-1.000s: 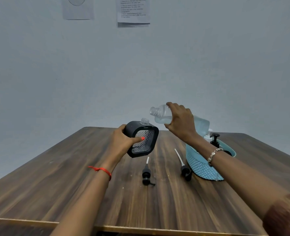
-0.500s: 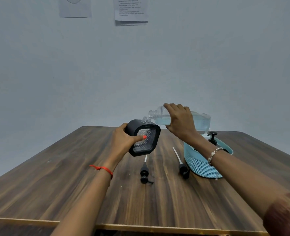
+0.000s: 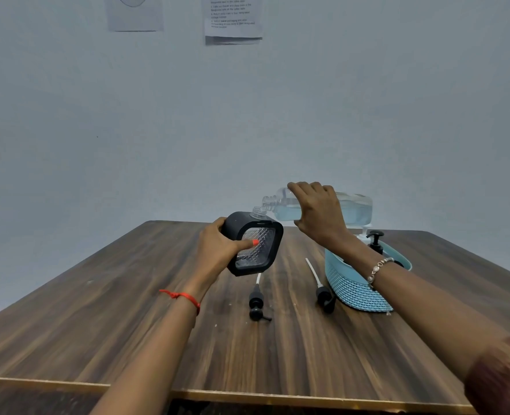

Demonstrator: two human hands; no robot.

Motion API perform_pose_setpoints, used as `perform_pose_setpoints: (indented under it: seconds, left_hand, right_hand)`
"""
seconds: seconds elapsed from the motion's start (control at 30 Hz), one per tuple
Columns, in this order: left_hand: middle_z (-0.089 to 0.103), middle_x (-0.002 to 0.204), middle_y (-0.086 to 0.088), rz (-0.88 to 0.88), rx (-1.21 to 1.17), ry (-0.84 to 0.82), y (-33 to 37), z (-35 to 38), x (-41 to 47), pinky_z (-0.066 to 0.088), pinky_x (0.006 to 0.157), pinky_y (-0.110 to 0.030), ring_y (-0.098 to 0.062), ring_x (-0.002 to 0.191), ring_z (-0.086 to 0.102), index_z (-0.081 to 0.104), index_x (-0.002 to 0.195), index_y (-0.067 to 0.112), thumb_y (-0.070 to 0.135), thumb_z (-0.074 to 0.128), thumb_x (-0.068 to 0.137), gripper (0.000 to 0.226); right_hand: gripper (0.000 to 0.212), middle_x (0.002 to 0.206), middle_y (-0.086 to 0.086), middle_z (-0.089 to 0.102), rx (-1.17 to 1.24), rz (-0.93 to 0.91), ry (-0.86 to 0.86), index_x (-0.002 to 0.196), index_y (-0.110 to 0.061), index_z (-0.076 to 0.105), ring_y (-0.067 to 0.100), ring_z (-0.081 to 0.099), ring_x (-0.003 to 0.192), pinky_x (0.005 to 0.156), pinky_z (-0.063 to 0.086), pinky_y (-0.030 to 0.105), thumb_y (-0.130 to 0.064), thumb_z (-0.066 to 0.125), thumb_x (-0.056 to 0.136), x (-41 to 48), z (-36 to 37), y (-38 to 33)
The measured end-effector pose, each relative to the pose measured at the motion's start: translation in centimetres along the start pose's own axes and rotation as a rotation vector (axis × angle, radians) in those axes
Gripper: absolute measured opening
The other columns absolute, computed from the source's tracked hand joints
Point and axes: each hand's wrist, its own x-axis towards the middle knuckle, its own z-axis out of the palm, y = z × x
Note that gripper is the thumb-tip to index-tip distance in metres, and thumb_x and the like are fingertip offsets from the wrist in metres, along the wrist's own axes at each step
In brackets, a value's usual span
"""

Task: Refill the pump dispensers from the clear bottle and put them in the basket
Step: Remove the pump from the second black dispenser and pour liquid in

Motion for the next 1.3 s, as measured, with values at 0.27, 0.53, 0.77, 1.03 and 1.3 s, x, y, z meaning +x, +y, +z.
perform_pose_setpoints:
  seconds: [0.27,0.53,0.77,1.03,1.3]
  left_hand:
    - [0.072,0.089,-0.002,-0.014,-0.026,-0.013,-0.04,0.0,-0.14,0.057,0.081,-0.042,-0.017,0.083,0.069,0.065,0.096,0.014,0.013,0.089,0.055,0.047]
    - [0.073,0.09,-0.002,-0.017,-0.031,-0.016,-0.47,0.05,-0.29,0.057,0.083,-0.043,-0.018,0.085,0.07,0.067,0.098,0.014,0.015,0.089,0.053,0.05]
    - [0.073,0.091,-0.003,-0.018,-0.045,-0.011,-0.49,0.02,-0.42,0.057,0.083,-0.042,-0.019,0.086,0.069,0.066,0.098,0.013,0.013,0.089,0.053,0.051]
    - [0.072,0.087,0.0,-0.011,-0.062,-0.01,-0.28,-0.11,-0.82,0.057,0.079,-0.035,-0.016,0.083,0.069,0.065,0.089,0.021,0.01,0.089,0.055,0.043]
    - [0.072,0.087,0.0,-0.016,-0.066,-0.007,-0.27,-0.21,-0.93,0.057,0.079,-0.037,-0.016,0.083,0.069,0.065,0.09,0.02,0.011,0.089,0.055,0.044]
  right_hand:
    - [0.071,0.088,0.009,0.068,-0.003,-0.013,0.003,0.102,-0.008,0.061,0.032,0.062,0.07,0.066,0.049,0.037,0.001,0.082,0.035,0.04,-0.01,-0.06]
    - [0.072,0.089,0.009,0.068,-0.015,-0.008,-0.019,0.103,-0.008,0.061,0.033,0.061,0.07,0.067,0.049,0.037,0.001,0.083,0.035,-0.13,0.06,-0.06]
    - [0.072,0.088,0.008,0.068,-0.014,-0.012,-0.023,0.103,-0.009,0.061,0.032,0.061,0.07,0.065,0.049,0.039,0.001,0.082,0.035,-0.14,-0.04,-0.12]
    - [0.072,0.088,0.009,0.068,-0.017,-0.021,-0.025,0.103,-0.008,0.061,0.033,0.062,0.07,0.065,0.049,0.039,0.002,0.082,0.035,-0.18,-0.13,-0.32]
    - [0.072,0.089,0.009,0.069,-0.023,-0.03,-0.021,0.103,-0.008,0.062,0.032,0.062,0.07,0.066,0.05,0.038,0.002,0.083,0.035,-0.04,-0.25,-0.41]
